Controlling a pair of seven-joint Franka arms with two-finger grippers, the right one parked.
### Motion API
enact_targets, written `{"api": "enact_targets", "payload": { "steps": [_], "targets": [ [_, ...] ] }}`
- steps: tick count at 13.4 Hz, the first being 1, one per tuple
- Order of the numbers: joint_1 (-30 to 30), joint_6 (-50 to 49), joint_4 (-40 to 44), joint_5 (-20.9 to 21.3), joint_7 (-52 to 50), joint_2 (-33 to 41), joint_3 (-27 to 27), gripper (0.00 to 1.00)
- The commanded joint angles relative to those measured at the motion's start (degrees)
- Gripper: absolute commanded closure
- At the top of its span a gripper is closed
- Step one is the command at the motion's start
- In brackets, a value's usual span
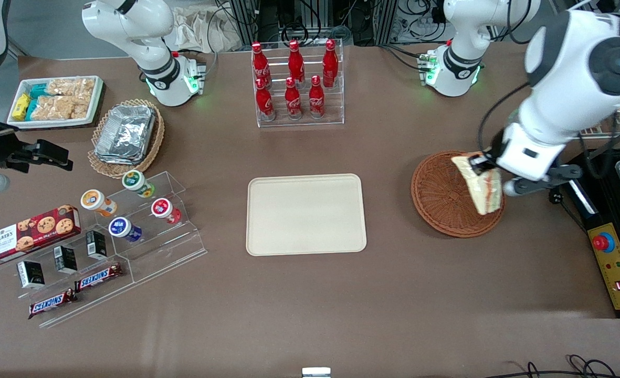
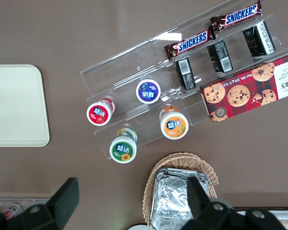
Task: Place sandwich from basket to tray
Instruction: 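Lift the sandwich out of the basket toward the beige tray, then lower the sandwich onto the beige tray and open the left gripper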
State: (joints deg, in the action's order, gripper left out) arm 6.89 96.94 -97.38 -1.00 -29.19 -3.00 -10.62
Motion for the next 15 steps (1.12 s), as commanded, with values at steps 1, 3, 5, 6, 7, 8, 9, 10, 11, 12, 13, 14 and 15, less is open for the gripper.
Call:
{"api": "enact_targets", "payload": {
  "steps": [1, 3, 5, 6, 7, 8, 9, 10, 11, 12, 13, 14, 15],
  "targets": [
    [0.50, -1.40, 2.54, 0.47, 0.54, -2.97, -4.56, 1.00],
    [0.50, 0.44, 2.72, 0.47, -2.78, -6.04, -8.52, 1.00],
    [0.84, 4.20, 2.28, 1.08, -5.69, -8.68, -11.51, 1.00],
    [2.41, 6.40, 2.37, 1.69, -7.27, -10.78, -11.87, 1.00],
    [4.52, 9.03, 2.37, 2.57, -9.81, -13.32, -11.88, 1.00],
    [6.63, 11.32, 2.28, 5.27, -12.36, -16.31, -11.88, 1.00],
    [8.47, 13.61, 2.37, 8.87, -14.04, -19.29, -11.88, 1.00],
    [9.62, 16.07, 2.63, 10.73, -15.88, -21.59, -11.88, 1.00],
    [9.98, 18.44, 2.63, 11.19, -17.12, -23.52, -11.88, 1.00],
    [10.07, 19.85, 2.46, 11.19, -17.13, -24.94, -11.88, 1.00],
    [10.42, 20.91, 2.54, 11.28, -17.13, -26.69, -11.88, 1.00],
    [11.47, 21.97, 2.72, 11.97, -17.30, -28.19, -11.88, 1.00],
    [11.92, 23.02, 2.63, 12.68, -17.39, -29.16, -11.79, 1.00]
  ]
}}
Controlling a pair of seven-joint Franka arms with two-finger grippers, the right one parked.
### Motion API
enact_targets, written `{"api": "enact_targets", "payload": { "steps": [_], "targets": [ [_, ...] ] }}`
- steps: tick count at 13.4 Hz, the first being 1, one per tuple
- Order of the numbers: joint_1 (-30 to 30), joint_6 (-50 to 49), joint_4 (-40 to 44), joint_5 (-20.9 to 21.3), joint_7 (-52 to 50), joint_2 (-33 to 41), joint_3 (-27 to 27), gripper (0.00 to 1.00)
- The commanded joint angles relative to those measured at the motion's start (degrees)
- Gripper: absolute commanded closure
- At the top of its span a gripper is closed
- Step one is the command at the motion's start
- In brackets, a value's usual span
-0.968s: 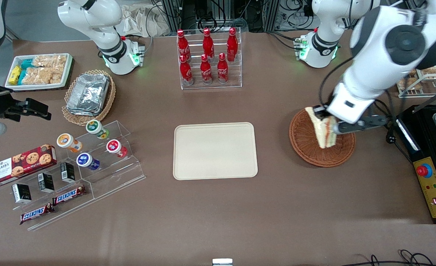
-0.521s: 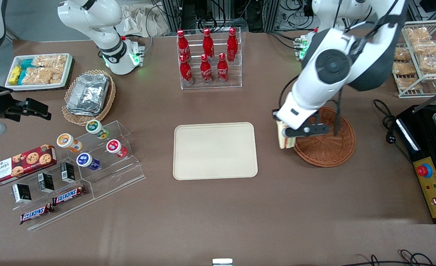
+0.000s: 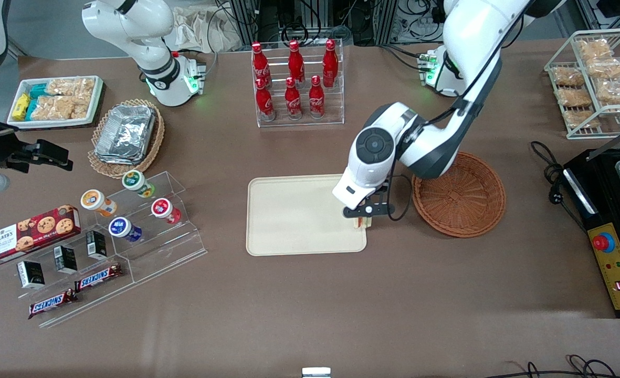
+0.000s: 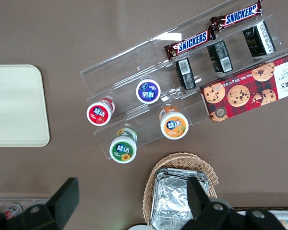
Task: Place sandwich from basket to tray
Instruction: 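Lower the sandwich onto the beige tray and open the left gripper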
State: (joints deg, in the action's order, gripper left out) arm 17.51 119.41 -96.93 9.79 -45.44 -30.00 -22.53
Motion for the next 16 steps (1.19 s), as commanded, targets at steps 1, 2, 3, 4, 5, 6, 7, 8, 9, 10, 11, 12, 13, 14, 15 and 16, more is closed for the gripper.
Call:
{"api": "enact_targets", "payload": {
  "steps": [1, 2, 3, 4, 5, 6, 7, 8, 9, 10, 11, 12, 13, 14, 15, 16],
  "targets": [
    [1.38, 1.60, 2.19, 2.51, -1.14, -3.47, 0.11, 1.00],
    [1.90, 2.66, 2.19, 3.48, -1.14, -4.44, 0.11, 1.00],
    [2.34, 3.19, 2.19, 4.44, -1.14, -5.15, 0.20, 1.00],
    [2.09, 3.28, 2.27, 5.58, -1.06, -5.76, 0.29, 1.00],
    [2.08, 4.07, 2.36, 6.38, -1.06, -6.73, 0.29, 1.00],
    [2.35, 5.73, 2.36, 6.47, -1.06, -7.52, 0.29, 1.00],
    [2.35, 6.79, 2.54, 6.56, -0.97, -7.96, 0.29, 1.00],
    [2.35, 6.89, 2.80, 6.65, -0.97, -7.97, 0.29, 1.00],
    [2.44, 7.15, 2.89, 6.56, -0.88, -8.58, 0.29, 1.00],
    [2.52, 7.94, 3.59, 6.82, -0.88, -9.89, 0.29, 1.00],
    [2.70, 8.29, 4.55, 8.13, -1.05, -10.77, 0.29, 1.00],
    [2.79, 8.29, 4.56, 8.58, -1.06, -10.87, 0.29, 0.81],
    [2.70, 8.38, 4.56, 8.67, -1.14, -10.95, 0.29, 0.30],
    [2.87, 8.38, 4.56, 8.58, -1.06, -11.13, 0.29, 0.00],
    [2.70, 8.12, 4.99, 8.58, -0.97, -10.87, 0.38, 0.00],
    [2.18, 7.34, 5.43, 8.41, -1.23, -9.91, 0.38, 0.00]
  ]
}}
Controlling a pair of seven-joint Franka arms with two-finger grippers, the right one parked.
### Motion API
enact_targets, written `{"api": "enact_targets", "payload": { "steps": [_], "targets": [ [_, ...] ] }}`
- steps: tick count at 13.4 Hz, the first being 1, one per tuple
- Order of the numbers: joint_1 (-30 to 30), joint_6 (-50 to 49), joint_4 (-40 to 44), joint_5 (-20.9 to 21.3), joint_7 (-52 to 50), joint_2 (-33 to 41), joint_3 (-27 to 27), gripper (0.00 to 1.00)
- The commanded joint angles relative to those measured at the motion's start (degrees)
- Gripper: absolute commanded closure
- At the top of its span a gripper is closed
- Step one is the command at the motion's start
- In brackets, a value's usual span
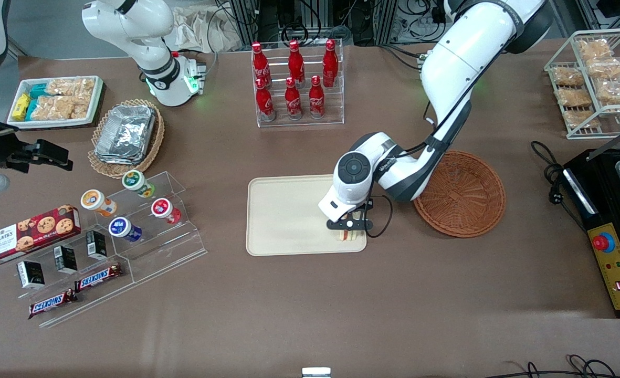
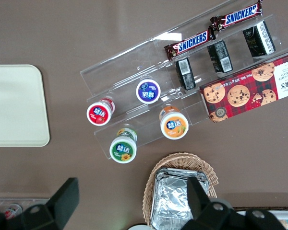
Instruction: Place sandwich from basket to tray
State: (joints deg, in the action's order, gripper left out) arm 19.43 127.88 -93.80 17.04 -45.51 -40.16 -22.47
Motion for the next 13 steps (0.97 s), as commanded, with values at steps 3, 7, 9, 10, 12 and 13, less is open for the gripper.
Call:
{"api": "enact_targets", "payload": {
  "steps": [3, 7, 9, 10, 12, 13],
  "targets": [
    [-1.05, -9.97, 6.07, 0.28, -2.74, 5.95, 0.50, 0.00],
    [-5.79, -22.76, 11.10, -5.95, -2.92, 14.64, 0.58, 0.00],
    [-11.85, -26.95, 10.75, -7.01, -1.43, 19.83, 0.06, 0.00],
    [-12.57, -30.03, 10.75, -8.59, 0.31, 22.47, 0.40, 0.00],
    [-12.67, -33.48, 8.04, -9.48, 5.58, 28.09, 3.98, 0.00],
    [-12.40, -33.31, 5.50, -11.14, 7.61, 31.69, 6.80, 0.00]
  ]
}}
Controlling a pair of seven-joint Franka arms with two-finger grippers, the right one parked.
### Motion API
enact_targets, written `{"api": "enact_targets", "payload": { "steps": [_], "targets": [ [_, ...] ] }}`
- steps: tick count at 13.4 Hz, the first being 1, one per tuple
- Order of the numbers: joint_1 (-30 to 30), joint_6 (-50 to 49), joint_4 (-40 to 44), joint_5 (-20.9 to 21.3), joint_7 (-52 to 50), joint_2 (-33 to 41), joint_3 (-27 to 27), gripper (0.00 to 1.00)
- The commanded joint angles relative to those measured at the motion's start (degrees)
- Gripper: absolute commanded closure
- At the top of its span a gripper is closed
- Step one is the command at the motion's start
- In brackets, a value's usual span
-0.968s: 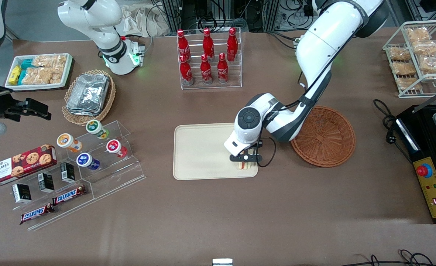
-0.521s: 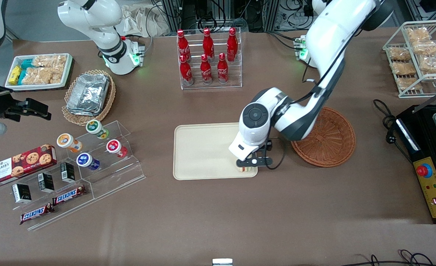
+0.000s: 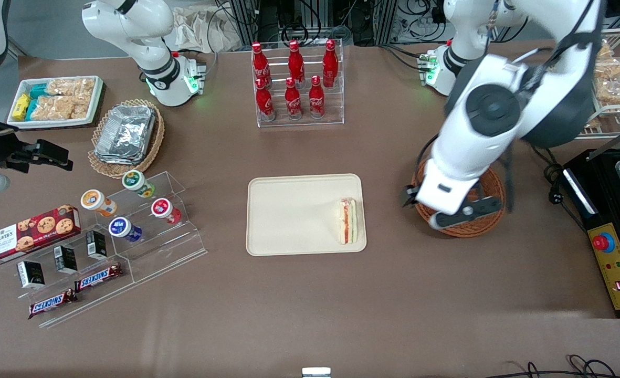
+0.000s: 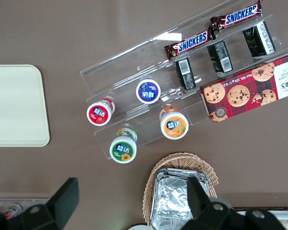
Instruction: Place sandwich from basket to tray
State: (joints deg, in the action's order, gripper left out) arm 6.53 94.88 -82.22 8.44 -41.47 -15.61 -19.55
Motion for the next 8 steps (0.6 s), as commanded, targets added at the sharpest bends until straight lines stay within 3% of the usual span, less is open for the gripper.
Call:
{"api": "enact_targets", "payload": {
  "steps": [1, 5, 8],
  "targets": [
    [0.68, -0.31, -8.72, -4.37, 7.51, 10.65, 6.78, 0.00],
    [3.85, -0.84, -19.19, -7.03, 28.33, 23.50, 20.41, 0.00],
    [3.32, -4.27, -18.25, -6.24, 40.92, 23.61, 24.90, 0.00]
  ]
}}
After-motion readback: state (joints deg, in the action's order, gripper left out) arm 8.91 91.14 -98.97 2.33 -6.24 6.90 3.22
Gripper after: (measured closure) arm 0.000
